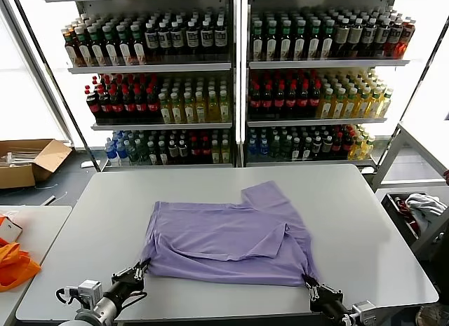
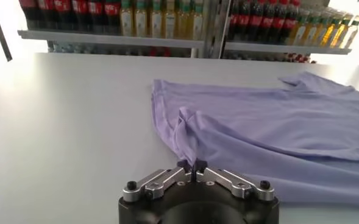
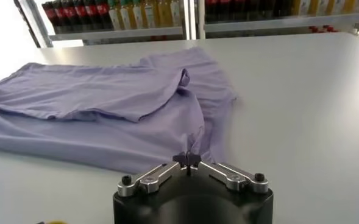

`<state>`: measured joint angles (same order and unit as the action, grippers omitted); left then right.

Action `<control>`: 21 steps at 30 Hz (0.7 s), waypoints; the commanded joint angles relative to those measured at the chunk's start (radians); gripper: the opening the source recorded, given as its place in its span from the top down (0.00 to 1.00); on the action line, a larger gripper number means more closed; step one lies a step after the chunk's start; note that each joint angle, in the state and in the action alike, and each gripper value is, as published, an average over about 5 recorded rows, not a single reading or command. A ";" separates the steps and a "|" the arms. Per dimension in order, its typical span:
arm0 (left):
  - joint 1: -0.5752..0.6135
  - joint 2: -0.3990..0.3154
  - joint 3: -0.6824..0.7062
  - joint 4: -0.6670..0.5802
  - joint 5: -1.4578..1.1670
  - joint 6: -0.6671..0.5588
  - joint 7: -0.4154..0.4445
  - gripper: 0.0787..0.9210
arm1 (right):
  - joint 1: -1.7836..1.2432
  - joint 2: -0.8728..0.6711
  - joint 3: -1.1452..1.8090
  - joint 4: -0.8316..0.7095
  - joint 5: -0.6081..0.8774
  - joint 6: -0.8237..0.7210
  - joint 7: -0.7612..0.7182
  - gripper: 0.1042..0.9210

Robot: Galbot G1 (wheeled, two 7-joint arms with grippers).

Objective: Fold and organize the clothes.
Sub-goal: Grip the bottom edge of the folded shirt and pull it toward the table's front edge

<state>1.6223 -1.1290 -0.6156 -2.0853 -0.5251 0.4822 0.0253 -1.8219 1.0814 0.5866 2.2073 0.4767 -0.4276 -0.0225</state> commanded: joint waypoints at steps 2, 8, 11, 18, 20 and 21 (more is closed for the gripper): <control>0.291 -0.063 -0.157 -0.181 0.033 -0.011 0.024 0.98 | -0.160 0.009 0.050 0.095 -0.035 -0.016 -0.029 1.00; 0.345 -0.098 -0.177 -0.203 0.051 -0.026 0.029 0.98 | -0.137 0.007 0.051 0.094 -0.051 -0.011 -0.043 1.00; 0.348 -0.103 -0.177 -0.214 0.070 -0.022 0.045 0.98 | -0.102 -0.002 0.045 0.082 -0.047 -0.011 -0.043 0.96; 0.329 -0.084 -0.207 -0.255 0.065 0.003 0.049 0.81 | -0.049 -0.022 0.092 0.118 0.052 0.023 -0.046 0.72; 0.319 -0.068 -0.225 -0.261 0.051 0.004 0.052 0.75 | -0.022 -0.029 0.110 0.126 0.084 0.037 -0.044 0.65; 0.307 -0.056 -0.232 -0.262 0.040 0.004 0.055 0.72 | 0.000 -0.036 0.118 0.123 0.096 0.044 -0.045 0.61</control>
<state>1.9019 -1.2045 -0.7833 -2.2924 -0.4714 0.4769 0.0625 -1.8602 1.0532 0.6665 2.3007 0.5055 -0.4052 -0.0629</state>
